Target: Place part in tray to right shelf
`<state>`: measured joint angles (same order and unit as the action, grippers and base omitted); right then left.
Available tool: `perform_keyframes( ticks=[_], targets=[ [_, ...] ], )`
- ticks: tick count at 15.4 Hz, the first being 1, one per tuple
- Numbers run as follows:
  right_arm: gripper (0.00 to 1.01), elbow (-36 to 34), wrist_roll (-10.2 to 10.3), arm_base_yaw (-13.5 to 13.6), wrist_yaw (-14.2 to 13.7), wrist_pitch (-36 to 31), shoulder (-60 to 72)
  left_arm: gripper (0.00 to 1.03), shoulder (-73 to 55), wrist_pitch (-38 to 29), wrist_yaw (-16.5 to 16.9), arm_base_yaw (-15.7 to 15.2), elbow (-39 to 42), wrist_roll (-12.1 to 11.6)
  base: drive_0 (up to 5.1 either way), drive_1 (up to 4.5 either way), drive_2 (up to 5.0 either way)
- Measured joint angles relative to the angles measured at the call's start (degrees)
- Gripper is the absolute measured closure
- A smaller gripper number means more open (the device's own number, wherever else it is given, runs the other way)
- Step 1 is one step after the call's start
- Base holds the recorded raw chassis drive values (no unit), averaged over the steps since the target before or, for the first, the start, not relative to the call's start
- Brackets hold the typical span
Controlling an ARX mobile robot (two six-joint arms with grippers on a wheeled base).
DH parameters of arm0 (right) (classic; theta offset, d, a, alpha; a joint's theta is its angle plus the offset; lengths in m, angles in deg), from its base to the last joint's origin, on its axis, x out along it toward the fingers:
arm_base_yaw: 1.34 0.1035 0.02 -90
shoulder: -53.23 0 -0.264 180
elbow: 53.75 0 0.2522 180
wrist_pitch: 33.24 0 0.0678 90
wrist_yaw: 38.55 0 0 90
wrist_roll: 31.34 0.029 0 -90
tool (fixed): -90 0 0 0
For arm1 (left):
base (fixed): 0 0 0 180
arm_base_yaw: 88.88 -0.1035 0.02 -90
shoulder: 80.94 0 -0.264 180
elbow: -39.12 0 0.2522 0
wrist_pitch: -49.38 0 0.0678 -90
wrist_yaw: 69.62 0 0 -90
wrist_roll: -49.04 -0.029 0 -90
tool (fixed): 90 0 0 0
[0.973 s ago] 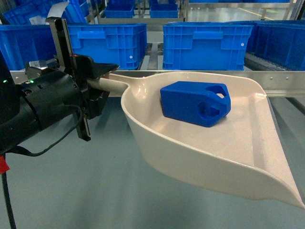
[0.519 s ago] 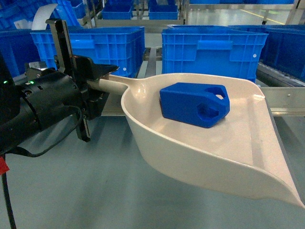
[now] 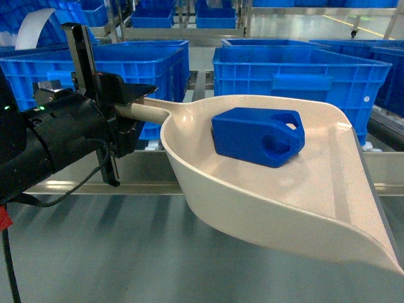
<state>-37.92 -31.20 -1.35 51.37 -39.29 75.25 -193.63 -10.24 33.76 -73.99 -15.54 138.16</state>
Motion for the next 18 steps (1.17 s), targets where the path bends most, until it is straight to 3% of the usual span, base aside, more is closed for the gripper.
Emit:
perform_keyframes(
  ticks=[5,18],
  targets=[
    [0.03,0.0,0.0,0.0,0.0,0.1,0.0,0.90,0.0,0.2,0.0,0.0,0.0,-0.1,0.0,4.00,-3.9],
    [0.03,0.0,0.0,0.0,0.0,0.1,0.2,0.90,0.0,0.1,0.0,0.0,-0.1,0.0,0.0,0.00,0.0]
  ],
)
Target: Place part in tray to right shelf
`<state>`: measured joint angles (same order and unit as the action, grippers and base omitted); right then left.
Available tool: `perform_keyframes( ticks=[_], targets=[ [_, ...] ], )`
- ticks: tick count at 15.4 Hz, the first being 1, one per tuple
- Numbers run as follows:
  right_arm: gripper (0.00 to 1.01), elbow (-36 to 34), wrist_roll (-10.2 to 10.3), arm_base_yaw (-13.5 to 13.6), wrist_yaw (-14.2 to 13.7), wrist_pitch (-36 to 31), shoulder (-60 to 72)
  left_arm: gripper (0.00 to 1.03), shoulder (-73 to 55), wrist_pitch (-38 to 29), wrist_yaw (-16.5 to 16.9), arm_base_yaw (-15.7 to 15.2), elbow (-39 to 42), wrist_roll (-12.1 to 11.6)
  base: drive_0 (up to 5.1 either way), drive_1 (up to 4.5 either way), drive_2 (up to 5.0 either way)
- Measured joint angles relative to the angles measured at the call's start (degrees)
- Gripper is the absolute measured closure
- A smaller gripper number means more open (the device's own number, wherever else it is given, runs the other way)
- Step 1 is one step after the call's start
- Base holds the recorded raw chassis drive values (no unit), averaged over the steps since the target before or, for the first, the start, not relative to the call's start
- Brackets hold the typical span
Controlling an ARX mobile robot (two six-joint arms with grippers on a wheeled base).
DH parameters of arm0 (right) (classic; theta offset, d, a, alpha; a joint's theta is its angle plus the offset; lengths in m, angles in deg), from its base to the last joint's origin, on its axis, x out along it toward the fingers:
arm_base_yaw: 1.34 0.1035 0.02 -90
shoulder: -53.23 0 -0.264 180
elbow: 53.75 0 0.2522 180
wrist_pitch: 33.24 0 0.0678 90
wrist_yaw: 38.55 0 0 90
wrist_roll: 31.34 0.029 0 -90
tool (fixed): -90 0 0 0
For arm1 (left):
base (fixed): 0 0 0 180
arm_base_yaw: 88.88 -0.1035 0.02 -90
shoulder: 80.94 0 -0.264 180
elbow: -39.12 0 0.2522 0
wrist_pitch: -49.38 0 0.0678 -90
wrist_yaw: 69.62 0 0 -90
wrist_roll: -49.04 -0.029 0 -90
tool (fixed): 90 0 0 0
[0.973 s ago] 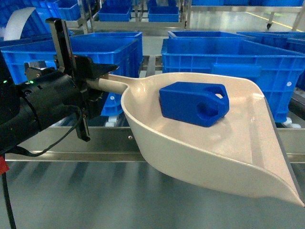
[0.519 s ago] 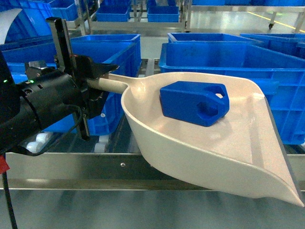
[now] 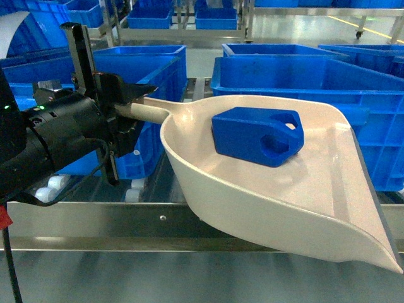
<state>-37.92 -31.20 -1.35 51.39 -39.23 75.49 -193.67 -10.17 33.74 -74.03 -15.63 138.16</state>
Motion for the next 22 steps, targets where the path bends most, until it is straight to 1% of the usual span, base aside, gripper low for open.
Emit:
perform_keyframes(
  ticks=[22],
  targets=[
    [0.03,0.0,0.0,0.0,0.0,0.0,0.0,0.90,0.0,0.0,0.0,0.0,0.0,0.0,0.0,0.00,0.0]
  ],
)
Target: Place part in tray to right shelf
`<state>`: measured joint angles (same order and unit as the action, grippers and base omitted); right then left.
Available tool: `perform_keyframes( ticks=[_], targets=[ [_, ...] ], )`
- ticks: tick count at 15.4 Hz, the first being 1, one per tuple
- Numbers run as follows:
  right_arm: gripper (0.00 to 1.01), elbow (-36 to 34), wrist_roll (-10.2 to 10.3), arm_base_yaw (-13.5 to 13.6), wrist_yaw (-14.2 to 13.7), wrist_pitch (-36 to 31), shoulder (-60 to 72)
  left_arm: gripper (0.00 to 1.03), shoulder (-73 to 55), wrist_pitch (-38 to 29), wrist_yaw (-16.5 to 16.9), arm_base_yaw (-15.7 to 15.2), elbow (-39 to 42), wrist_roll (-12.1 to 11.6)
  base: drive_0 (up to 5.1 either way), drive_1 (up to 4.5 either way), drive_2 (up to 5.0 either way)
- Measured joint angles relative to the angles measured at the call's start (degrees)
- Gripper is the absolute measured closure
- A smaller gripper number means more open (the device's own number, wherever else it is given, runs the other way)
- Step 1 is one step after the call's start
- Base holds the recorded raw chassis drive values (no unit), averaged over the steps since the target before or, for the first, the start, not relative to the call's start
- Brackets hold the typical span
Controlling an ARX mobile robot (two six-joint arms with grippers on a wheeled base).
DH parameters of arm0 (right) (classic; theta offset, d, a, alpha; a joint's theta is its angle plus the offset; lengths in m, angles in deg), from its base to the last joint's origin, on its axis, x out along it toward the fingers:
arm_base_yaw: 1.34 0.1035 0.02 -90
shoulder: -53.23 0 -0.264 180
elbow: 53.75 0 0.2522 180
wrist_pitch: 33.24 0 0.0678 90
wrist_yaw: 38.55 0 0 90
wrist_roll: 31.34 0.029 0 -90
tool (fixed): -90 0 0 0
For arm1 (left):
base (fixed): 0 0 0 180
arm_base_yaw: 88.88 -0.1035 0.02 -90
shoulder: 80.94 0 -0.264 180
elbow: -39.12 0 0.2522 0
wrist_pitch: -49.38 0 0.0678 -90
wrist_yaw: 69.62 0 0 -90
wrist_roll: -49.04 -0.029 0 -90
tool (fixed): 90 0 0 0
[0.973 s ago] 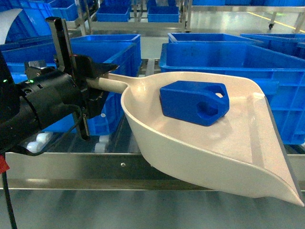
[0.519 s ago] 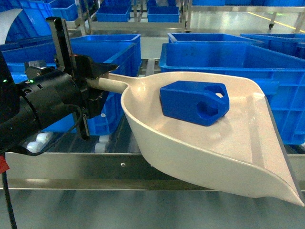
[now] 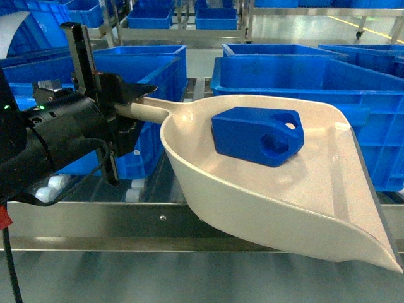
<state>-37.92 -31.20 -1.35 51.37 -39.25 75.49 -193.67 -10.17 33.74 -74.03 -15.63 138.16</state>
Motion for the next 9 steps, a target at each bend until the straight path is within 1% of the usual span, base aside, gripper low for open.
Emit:
perform_keyframes(
  ticks=[9],
  targets=[
    [0.03,0.0,0.0,0.0,0.0,0.0,0.0,0.90,0.0,0.0,0.0,0.0,0.0,0.0,0.0,0.00,0.0]
  ],
)
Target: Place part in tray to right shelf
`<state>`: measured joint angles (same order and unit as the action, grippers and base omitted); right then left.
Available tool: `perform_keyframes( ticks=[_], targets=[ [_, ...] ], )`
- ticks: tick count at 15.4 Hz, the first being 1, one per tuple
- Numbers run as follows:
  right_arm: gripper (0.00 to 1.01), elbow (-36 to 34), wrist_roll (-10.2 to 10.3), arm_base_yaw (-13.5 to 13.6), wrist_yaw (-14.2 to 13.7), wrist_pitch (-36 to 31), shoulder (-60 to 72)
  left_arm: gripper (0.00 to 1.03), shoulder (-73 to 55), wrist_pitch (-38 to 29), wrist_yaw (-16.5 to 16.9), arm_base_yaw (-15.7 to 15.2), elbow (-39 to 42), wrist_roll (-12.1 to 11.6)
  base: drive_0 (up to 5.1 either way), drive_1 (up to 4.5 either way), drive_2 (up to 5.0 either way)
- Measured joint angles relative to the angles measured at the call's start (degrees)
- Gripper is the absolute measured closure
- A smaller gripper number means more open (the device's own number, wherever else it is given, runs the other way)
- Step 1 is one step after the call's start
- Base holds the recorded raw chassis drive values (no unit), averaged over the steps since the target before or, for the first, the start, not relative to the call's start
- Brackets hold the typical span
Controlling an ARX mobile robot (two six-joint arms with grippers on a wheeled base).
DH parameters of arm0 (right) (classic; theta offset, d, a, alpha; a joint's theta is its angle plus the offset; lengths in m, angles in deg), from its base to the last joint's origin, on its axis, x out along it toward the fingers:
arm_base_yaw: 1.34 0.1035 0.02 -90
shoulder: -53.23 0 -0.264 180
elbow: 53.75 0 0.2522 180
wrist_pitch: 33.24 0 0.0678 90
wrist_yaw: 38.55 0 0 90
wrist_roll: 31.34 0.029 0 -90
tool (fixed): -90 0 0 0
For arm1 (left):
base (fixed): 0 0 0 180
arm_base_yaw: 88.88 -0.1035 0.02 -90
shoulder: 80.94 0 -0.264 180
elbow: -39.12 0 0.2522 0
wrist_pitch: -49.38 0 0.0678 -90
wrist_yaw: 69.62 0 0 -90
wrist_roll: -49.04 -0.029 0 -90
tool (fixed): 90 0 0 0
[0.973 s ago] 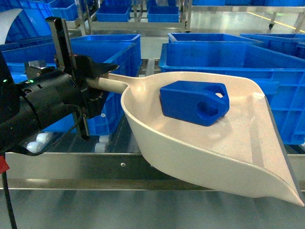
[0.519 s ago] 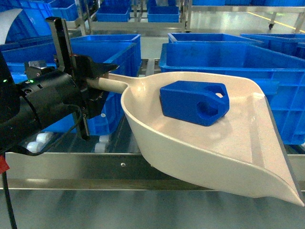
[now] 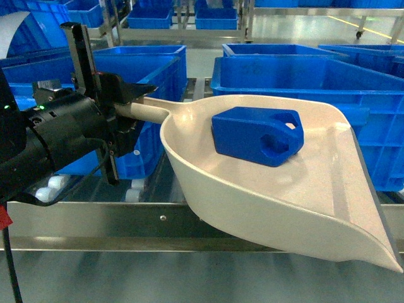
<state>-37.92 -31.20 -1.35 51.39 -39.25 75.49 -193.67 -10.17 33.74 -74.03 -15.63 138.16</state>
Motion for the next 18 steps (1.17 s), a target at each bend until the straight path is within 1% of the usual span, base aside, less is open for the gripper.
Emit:
perform_keyframes(
  ticks=[18],
  targets=[
    [0.03,0.0,0.0,0.0,0.0,0.0,0.0,0.90,0.0,0.0,0.0,0.0,0.0,0.0,0.0,0.00,0.0]
  ],
)
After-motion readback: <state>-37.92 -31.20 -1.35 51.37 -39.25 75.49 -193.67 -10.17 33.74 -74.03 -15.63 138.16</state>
